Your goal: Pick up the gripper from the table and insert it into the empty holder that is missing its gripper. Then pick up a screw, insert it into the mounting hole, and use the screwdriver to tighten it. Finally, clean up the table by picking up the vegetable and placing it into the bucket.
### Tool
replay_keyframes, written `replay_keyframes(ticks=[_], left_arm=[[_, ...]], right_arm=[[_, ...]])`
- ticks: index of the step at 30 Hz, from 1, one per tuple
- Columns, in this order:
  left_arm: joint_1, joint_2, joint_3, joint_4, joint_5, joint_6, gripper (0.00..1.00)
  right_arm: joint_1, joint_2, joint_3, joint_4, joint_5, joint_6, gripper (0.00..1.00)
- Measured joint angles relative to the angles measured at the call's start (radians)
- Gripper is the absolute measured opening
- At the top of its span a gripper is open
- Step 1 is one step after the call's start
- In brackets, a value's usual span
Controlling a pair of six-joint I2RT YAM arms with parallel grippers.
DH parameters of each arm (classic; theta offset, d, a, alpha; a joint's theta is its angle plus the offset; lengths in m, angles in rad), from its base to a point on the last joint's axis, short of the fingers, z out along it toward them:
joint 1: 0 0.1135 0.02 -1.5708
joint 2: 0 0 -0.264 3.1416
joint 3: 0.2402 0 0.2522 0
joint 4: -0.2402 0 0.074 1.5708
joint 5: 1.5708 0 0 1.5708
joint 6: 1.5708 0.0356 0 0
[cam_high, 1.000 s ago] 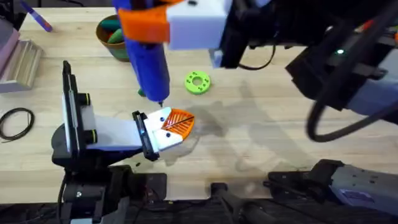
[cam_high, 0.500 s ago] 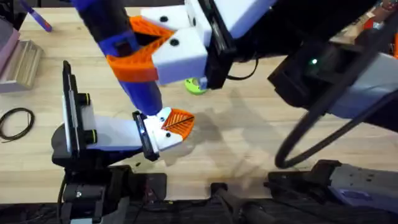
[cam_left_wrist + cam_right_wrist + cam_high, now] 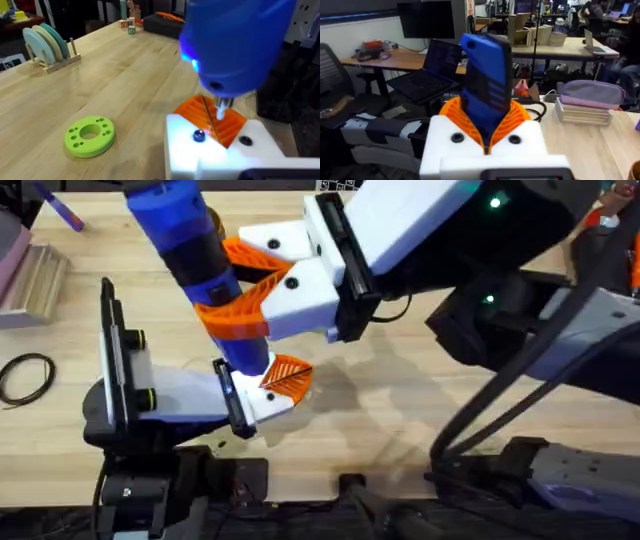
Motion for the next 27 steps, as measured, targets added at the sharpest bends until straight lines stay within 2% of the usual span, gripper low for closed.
replay_keyframes(ticks=[23, 27], left_arm=[[0.000, 0.000, 0.000, 0.000, 0.000, 0.000, 0.012], [0.000, 0.000, 0.000, 0.000, 0.000, 0.000, 0.012]], right_arm=[[-0.002, 0.055, -0.002, 0.008, -0.007, -0.038, 0.023], [-0.005, 0.058, -0.002, 0.069, -0.010, -0.033, 0.023]])
